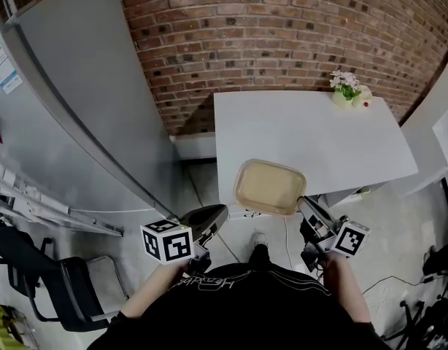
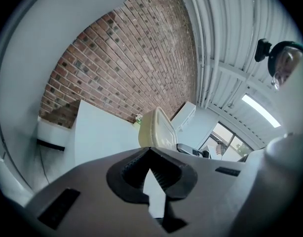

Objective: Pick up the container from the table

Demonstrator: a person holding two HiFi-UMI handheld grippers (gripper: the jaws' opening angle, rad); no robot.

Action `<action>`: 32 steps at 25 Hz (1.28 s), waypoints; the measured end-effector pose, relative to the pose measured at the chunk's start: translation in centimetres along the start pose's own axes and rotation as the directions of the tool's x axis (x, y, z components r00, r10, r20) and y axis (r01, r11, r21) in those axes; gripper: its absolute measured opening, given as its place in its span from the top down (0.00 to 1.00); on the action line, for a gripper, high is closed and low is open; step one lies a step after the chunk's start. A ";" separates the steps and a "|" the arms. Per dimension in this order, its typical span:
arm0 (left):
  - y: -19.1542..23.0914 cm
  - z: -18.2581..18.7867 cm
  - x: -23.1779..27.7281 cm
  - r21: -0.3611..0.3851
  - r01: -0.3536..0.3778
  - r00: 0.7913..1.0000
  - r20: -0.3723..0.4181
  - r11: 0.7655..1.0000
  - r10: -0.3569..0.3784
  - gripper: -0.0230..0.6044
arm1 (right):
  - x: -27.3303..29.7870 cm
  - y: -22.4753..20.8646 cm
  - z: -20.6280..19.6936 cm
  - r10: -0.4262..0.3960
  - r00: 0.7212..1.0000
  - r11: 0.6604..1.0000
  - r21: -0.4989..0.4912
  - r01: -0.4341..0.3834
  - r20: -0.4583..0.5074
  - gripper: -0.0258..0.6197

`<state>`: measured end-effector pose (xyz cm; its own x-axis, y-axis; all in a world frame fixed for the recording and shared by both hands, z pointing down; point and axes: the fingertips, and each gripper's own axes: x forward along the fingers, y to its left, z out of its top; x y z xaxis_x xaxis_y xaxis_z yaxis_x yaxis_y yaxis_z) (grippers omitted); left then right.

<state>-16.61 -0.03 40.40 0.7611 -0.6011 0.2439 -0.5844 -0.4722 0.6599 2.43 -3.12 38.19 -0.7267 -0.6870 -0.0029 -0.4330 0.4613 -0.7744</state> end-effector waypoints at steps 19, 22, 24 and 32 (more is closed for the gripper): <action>0.1 0.5 1.6 0.002 -0.015 1.000 -0.009 1.000 0.015 0.96 | 0.7 -1.2 0.7 0.005 1.000 1.000 0.014 -0.005 -0.016 0.89; 0.0 1.0 2.3 0.009 -0.019 1.000 -0.012 1.000 0.019 0.96 | 1.0 -1.6 1.6 0.014 1.000 1.000 0.019 -0.014 -0.009 0.89; 0.3 1.1 2.5 0.007 -0.025 1.000 -0.014 1.000 0.025 0.96 | 1.4 -1.8 1.8 0.018 1.000 1.000 0.023 -0.018 -0.008 0.89; 0.5 1.1 4.2 -0.003 -0.035 0.999 -0.019 0.999 0.035 0.96 | 1.4 -3.2 2.8 0.026 1.000 0.999 0.019 -0.025 -0.014 0.89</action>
<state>-14.02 -3.46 40.93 0.7450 -0.6053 0.2803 -0.6101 -0.4485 0.6532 4.27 -7.09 38.87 -0.7449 -0.6670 -0.0141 -0.4039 0.4677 -0.7862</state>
